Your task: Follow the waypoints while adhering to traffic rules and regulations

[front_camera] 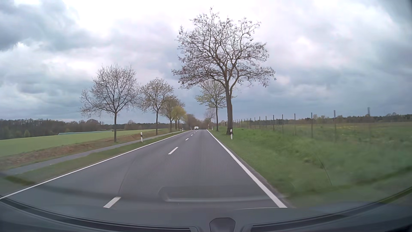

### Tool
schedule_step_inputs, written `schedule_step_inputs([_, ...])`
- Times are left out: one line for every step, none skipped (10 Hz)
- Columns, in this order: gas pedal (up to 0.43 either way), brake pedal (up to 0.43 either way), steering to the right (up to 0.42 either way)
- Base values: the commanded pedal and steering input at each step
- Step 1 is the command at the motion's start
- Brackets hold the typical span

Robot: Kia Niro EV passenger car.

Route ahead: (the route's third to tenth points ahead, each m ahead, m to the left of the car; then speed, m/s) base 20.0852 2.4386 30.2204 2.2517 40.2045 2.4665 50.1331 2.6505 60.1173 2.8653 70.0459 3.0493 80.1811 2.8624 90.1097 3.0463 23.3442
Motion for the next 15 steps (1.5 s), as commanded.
schedule_step_inputs([0.138, 0.000, -0.005])
schedule_step_inputs([0.138, 0.000, -0.005])
schedule_step_inputs([0.138, 0.000, -0.005])
schedule_step_inputs([0.138, 0.000, -0.005])
schedule_step_inputs([0.138, 0.000, -0.005])
schedule_step_inputs([0.138, 0.000, -0.005])
schedule_step_inputs([0.138, 0.000, -0.005])
schedule_step_inputs([0.138, 0.000, -0.004])
schedule_step_inputs([0.138, 0.000, -0.004])
schedule_step_inputs([0.138, 0.000, -0.004])
schedule_step_inputs([0.138, 0.000, -0.004])
schedule_step_inputs([0.138, 0.000, -0.003])
schedule_step_inputs([0.138, 0.000, 0.000])
schedule_step_inputs([0.138, 0.000, 0.000])
schedule_step_inputs([0.138, 0.000, 0.000])
